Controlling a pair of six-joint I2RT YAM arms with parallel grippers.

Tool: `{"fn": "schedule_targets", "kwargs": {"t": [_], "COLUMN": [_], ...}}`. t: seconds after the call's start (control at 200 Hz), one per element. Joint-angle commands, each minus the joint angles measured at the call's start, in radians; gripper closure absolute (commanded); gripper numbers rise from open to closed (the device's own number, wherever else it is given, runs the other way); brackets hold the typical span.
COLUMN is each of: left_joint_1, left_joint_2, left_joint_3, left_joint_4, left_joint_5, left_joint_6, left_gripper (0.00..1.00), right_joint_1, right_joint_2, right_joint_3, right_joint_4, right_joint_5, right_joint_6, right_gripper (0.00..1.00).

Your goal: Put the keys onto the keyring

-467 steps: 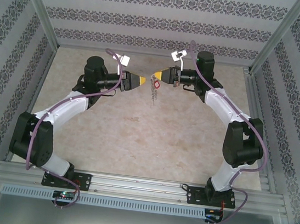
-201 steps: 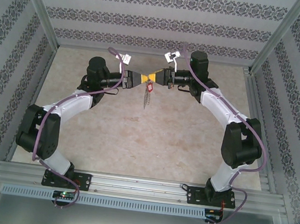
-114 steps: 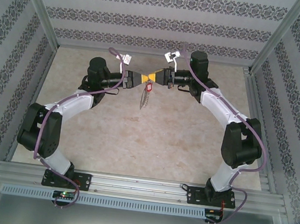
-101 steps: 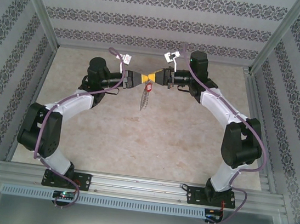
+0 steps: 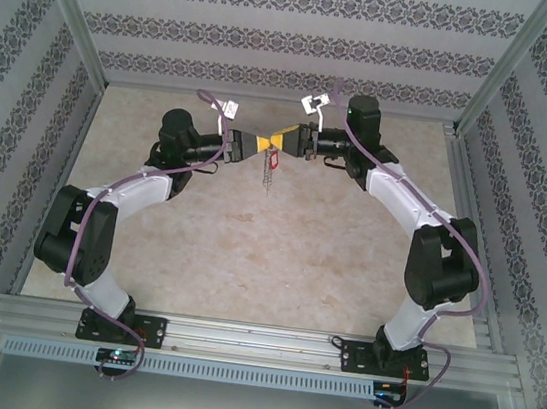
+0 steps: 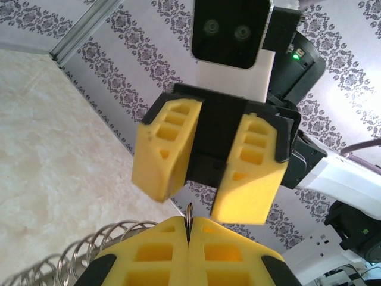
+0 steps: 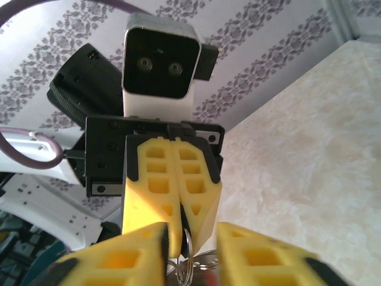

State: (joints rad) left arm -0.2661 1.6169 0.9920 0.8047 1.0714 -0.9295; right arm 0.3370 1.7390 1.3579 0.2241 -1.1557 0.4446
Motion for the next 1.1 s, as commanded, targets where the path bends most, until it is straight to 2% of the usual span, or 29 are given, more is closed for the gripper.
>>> {"fn": "schedule_targets", "kwargs": {"t": [0.0,0.095,0.19,0.245,0.365,0.455,1.094], "left_joint_1": [0.006,0.006,0.006,0.006,0.005,0.005,-0.004], "left_joint_2": [-0.008,-0.011,-0.01,-0.01,-0.014,-0.021,-0.086], "left_joint_3": [-0.007,-0.006,-0.004,-0.001,0.01,0.021,0.058], "left_joint_4": [0.109,0.15,0.203,0.227,0.274,0.294,0.188], "left_joint_5": [0.001,0.001,0.011,0.016,0.027,0.036,0.062], "left_joint_6": [-0.037,-0.073,-0.121,-0.145,-0.191,-0.216,-0.18], "left_gripper": [1.0,1.0,1.0,1.0,1.0,1.0,1.0], "right_joint_1": [-0.045,-0.071,-0.076,-0.066,-0.033,-0.003,0.098], "right_joint_2": [-0.114,-0.192,-0.275,-0.315,-0.384,-0.406,-0.264], "right_joint_3": [-0.047,-0.118,-0.202,-0.251,-0.324,-0.347,-0.202], "right_joint_4": [0.081,0.096,0.099,0.114,0.123,0.128,0.139], "right_joint_5": [0.088,0.126,0.164,0.18,0.224,0.235,0.191], "right_joint_6": [0.033,0.047,0.042,0.042,0.026,0.012,-0.019], "right_gripper": [0.66,0.65,0.58,0.57,0.48,0.46,0.45]}}
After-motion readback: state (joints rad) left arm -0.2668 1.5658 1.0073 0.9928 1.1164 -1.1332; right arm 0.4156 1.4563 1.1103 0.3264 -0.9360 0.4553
